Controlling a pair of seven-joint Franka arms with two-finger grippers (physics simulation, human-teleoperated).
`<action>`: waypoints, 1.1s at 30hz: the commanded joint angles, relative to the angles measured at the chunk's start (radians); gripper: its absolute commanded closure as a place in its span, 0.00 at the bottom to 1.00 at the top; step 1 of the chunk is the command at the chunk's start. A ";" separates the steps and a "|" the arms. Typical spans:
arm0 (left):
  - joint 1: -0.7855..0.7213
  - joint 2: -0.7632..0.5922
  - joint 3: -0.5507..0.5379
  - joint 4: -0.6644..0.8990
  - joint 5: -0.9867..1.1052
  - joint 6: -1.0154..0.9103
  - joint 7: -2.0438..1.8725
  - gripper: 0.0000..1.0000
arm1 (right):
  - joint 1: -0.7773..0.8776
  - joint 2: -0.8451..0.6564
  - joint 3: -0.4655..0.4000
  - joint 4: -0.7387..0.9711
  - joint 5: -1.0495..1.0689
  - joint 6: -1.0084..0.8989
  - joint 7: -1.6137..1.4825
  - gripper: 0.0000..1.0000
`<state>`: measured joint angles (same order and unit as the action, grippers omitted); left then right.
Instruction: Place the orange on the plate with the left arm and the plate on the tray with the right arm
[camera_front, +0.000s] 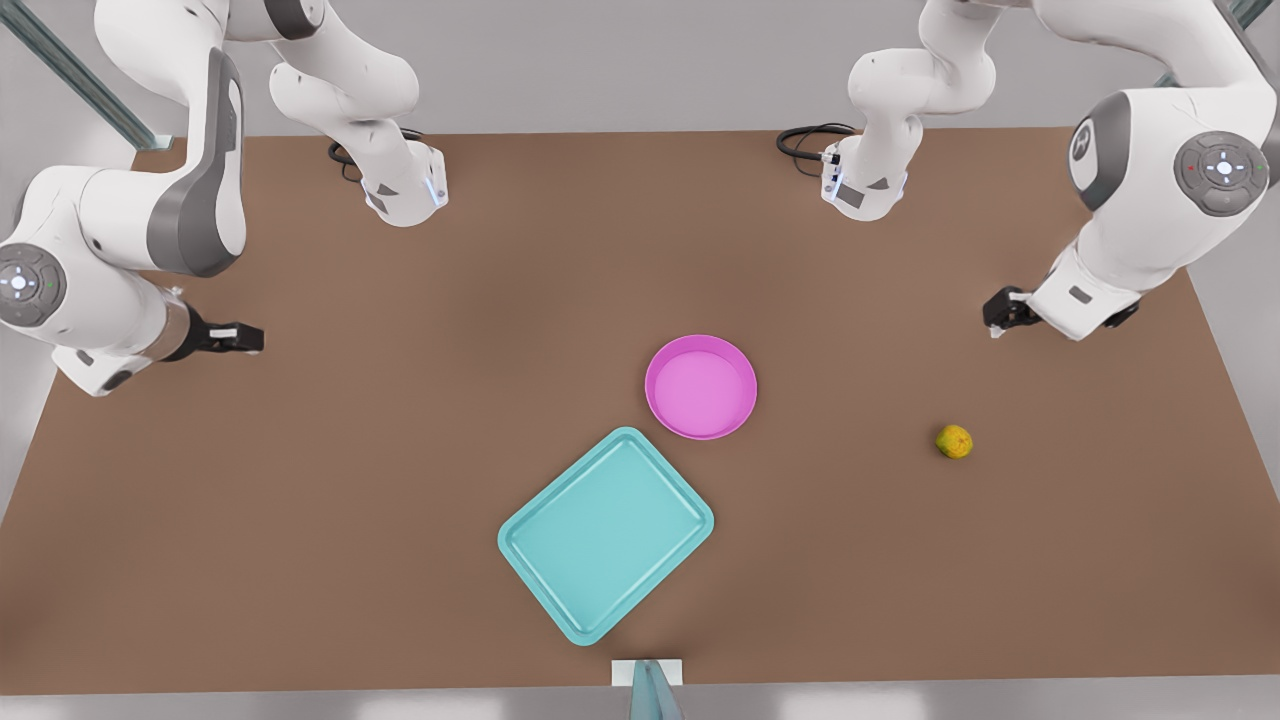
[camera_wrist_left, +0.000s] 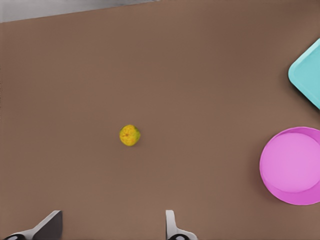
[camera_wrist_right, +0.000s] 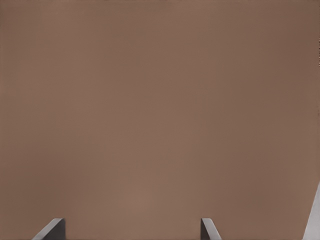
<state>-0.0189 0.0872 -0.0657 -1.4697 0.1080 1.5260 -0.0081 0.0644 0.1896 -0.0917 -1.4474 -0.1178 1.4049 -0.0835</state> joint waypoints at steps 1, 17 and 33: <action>-0.006 0.006 0.000 0.003 -0.001 0.051 -0.006 0.00 | 0.000 -0.001 0.000 -0.001 0.001 0.049 -0.044 0.00; 0.116 0.563 0.064 -0.152 0.001 0.571 0.066 0.00 | 0.000 0.008 0.000 -0.005 0.007 0.052 -0.045 0.00; 0.131 0.618 0.072 -0.242 0.001 0.576 0.071 0.00 | 0.002 0.014 0.000 -0.004 0.012 0.051 -0.045 0.00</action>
<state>0.1109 0.7028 0.0057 -1.7123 0.1077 2.0923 0.0530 0.0660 0.2047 -0.0917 -1.4519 -0.1069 1.4561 -0.1217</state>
